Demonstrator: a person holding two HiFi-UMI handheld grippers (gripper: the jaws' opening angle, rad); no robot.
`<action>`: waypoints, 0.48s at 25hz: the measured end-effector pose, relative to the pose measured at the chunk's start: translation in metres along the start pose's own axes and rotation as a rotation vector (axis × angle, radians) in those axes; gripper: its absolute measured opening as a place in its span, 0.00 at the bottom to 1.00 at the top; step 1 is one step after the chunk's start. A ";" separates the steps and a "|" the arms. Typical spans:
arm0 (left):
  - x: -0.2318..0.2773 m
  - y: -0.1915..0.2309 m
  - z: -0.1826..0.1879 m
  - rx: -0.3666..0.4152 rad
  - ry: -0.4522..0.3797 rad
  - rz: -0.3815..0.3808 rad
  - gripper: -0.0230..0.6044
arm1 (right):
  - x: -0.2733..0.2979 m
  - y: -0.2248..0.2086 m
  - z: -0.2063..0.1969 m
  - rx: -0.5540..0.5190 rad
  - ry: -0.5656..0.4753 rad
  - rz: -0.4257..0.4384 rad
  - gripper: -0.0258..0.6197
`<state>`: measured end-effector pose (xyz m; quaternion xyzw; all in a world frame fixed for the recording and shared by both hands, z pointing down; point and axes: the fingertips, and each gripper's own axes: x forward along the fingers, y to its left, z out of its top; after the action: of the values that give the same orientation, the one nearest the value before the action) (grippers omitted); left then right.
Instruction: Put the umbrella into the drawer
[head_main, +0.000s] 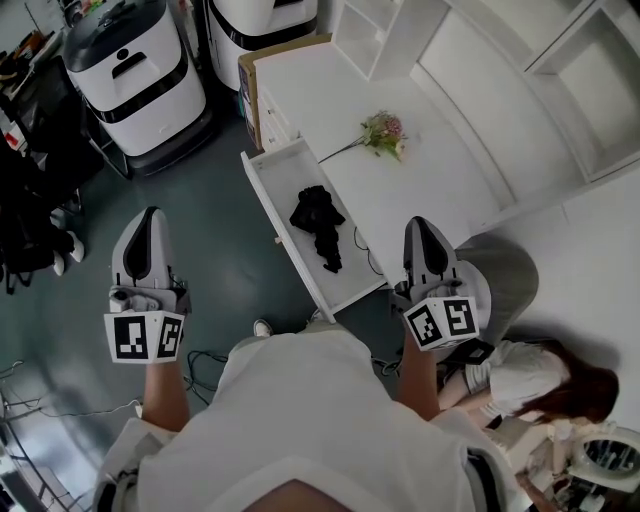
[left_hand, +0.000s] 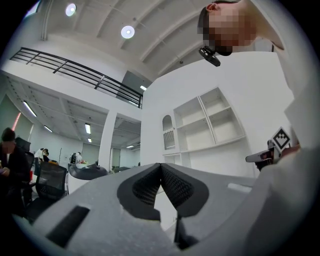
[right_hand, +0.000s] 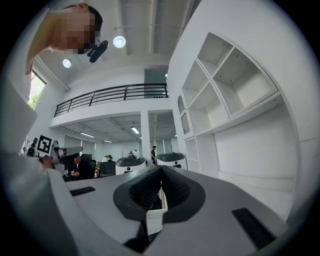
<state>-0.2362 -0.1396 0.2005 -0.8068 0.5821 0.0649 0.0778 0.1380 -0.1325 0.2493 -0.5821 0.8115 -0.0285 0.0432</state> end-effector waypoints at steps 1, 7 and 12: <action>0.004 -0.004 0.000 -0.001 -0.001 0.000 0.06 | 0.000 -0.004 0.000 0.002 -0.001 0.004 0.04; 0.027 -0.034 -0.001 -0.016 0.000 -0.005 0.06 | -0.004 -0.036 0.000 0.014 0.007 0.010 0.04; 0.038 -0.051 -0.002 -0.019 0.003 -0.002 0.06 | -0.003 -0.053 0.002 0.017 0.007 0.033 0.04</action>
<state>-0.1759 -0.1595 0.1974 -0.8082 0.5806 0.0691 0.0694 0.1893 -0.1466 0.2524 -0.5682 0.8208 -0.0366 0.0455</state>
